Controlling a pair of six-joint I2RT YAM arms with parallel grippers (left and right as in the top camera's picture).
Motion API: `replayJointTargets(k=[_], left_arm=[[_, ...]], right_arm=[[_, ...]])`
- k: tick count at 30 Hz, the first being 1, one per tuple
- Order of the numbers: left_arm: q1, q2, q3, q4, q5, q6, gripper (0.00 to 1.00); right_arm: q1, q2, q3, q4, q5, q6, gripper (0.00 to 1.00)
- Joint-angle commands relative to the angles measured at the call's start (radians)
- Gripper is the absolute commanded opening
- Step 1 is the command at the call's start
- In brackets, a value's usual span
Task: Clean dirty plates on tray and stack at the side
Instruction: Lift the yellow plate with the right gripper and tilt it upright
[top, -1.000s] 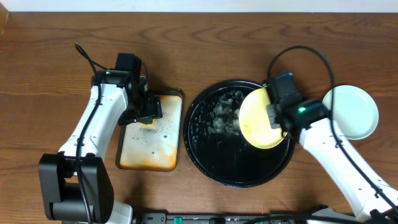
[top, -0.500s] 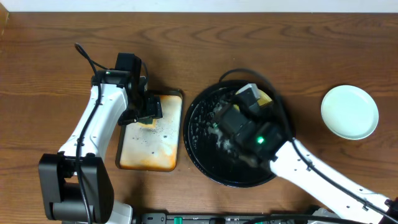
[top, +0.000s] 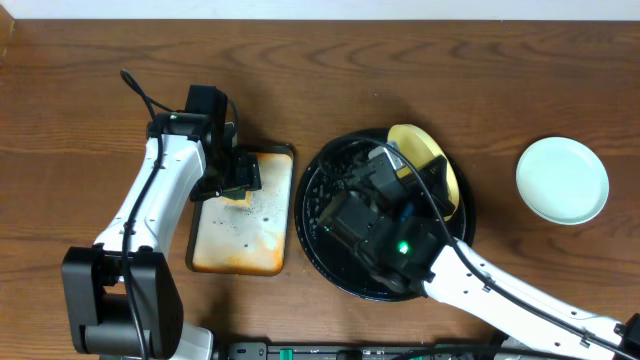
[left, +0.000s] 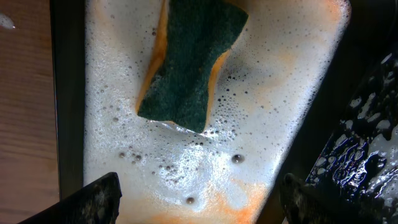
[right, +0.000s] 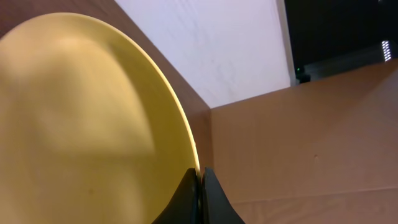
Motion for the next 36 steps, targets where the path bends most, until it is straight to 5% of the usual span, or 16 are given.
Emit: replayJointTargets(k=[1, 36], left_arm=[[0.003, 0.002, -0.003, -0.002, 0.009, 0.010, 0.83], [0.003, 0.002, -0.003, -0.002, 0.009, 0.010, 0.83]], right_arm=[[0.018, -0.020, 0.009, 0.001, 0.072, -0.013, 0.01], [0.018, -0.020, 0.009, 0.008, 0.071, -0.013, 0.01]])
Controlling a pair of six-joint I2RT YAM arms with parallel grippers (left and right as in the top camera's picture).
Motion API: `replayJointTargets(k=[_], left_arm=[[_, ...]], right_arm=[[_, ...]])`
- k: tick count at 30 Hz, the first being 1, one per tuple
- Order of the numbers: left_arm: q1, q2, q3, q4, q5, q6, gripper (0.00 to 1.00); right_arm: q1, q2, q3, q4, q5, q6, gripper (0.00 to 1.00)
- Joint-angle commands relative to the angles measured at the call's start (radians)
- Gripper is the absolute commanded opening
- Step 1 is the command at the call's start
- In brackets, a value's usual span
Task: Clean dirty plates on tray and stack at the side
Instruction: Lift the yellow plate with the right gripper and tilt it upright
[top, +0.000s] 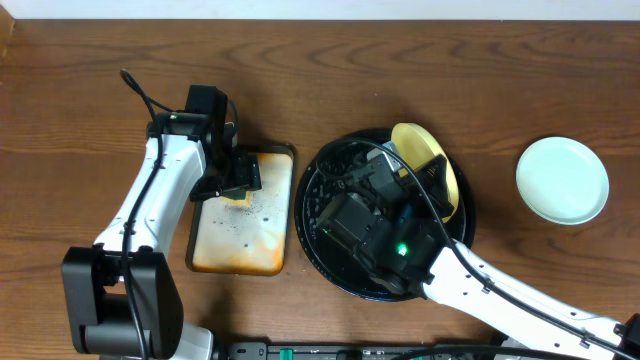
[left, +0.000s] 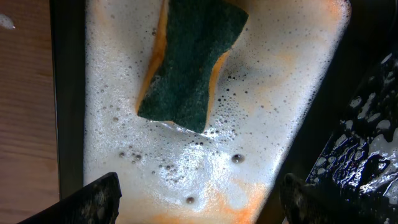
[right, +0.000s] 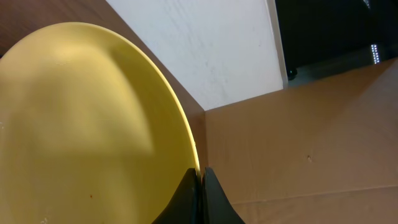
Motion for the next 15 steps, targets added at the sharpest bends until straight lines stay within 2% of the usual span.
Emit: replayJointTargets(k=[1, 15], left_arm=[[0.003, 0.002, -0.003, -0.002, 0.009, 0.010, 0.83], [0.003, 0.002, -0.003, -0.002, 0.009, 0.010, 0.83]], right_arm=[[0.010, -0.020, 0.009, 0.003, 0.043, -0.001, 0.01], [0.010, -0.020, 0.009, 0.010, 0.043, -0.001, 0.01]])
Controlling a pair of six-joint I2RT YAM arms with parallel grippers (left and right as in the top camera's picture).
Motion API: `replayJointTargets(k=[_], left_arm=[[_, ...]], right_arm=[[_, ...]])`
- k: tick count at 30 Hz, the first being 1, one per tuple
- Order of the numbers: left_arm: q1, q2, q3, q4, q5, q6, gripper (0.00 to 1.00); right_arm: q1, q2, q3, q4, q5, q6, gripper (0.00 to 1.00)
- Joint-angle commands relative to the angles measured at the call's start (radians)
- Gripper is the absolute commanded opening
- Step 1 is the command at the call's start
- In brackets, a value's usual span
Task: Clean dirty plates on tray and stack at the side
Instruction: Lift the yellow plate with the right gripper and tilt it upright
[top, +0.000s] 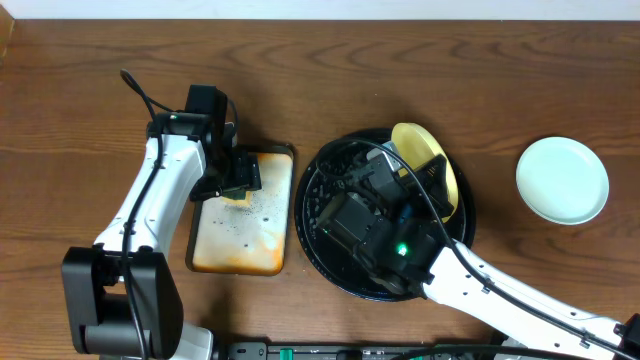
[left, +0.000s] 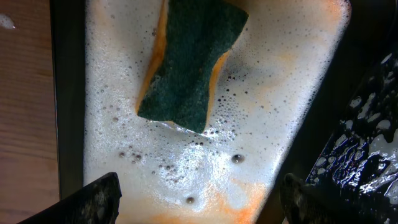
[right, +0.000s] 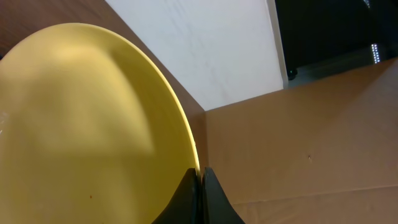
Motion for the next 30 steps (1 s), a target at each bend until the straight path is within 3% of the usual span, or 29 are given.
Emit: replayJointTargets(k=[1, 30], left_arm=[[0.003, 0.002, -0.003, -0.002, 0.009, 0.010, 0.83], [0.003, 0.002, -0.003, -0.002, 0.009, 0.010, 0.83]], right_arm=[[0.010, -0.020, 0.009, 0.006, 0.043, -0.001, 0.01], [0.010, -0.020, 0.009, 0.018, 0.042, -0.001, 0.01]])
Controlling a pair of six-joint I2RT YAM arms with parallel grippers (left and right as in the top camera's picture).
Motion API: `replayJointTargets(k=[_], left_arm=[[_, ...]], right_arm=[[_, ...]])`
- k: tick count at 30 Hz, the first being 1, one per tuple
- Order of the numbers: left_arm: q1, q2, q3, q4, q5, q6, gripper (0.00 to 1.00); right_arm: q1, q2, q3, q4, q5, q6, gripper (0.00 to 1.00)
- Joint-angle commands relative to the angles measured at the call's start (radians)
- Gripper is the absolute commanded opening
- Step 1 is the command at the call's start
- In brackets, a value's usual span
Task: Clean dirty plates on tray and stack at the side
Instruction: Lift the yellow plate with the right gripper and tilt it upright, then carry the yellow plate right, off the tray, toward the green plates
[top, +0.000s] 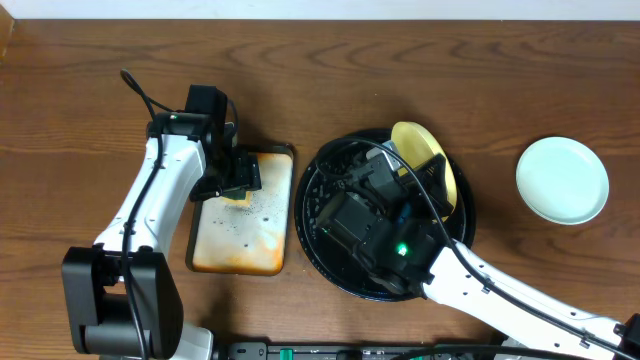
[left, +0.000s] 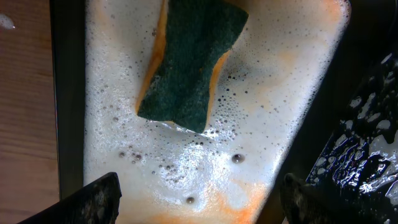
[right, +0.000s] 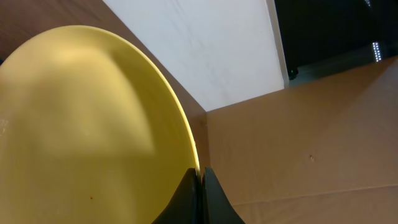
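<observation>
A yellow plate (top: 425, 160) stands tilted on edge over the round black tray (top: 335, 262), my right gripper (right: 200, 177) shut on its rim (right: 186, 134). In the soapy rectangular dish (top: 240, 235) lies a green and yellow sponge (left: 189, 62). My left gripper (left: 196, 196) hovers open just above the foam, short of the sponge, its fingers (left: 99, 196) wide apart. A clean white plate (top: 562, 180) sits on the table at the right.
The dish holds white foam with orange stains (left: 236, 199). The black tray's wet, soapy surface (left: 364, 162) shows beside the dish. Behind the table are a white wall (right: 205, 43) and brown board (right: 298, 137).
My right gripper held the yellow plate on edge over the tray at every moment; the plate tipped very slightly after the first. My left gripper stayed open over the sponge in the foamy dish throughout.
</observation>
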Motion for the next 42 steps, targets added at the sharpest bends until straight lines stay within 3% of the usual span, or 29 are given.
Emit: replayJointTargets(k=[1, 24, 29, 32, 38, 42], left_arm=[[0.003, 0.002, -0.003, -0.002, 0.009, 0.010, 0.83], [0.003, 0.002, -0.003, -0.002, 0.009, 0.010, 0.83], [0.003, 0.002, -0.003, -0.002, 0.009, 0.010, 0.83], [0.003, 0.002, -0.003, -0.002, 0.009, 0.010, 0.83], [0.003, 0.002, -0.003, -0.002, 0.009, 0.010, 0.83], [0.003, 0.002, -0.003, -0.002, 0.009, 0.010, 0.83]], right_arm=[[0.010, -0.020, 0.009, 0.003, 0.043, -0.001, 0.01], [0.008, -0.020, 0.009, 0.008, -0.018, 0.005, 0.01], [-0.034, -0.020, 0.009, -0.001, -0.155, 0.127, 0.01], [-0.109, -0.027, 0.012, -0.008, -0.239, 0.233, 0.01], [-0.318, -0.107, 0.022, 0.028, -0.551, 0.273, 0.01], [-0.611, -0.174, 0.022, 0.010, -0.813, 0.292, 0.01]])
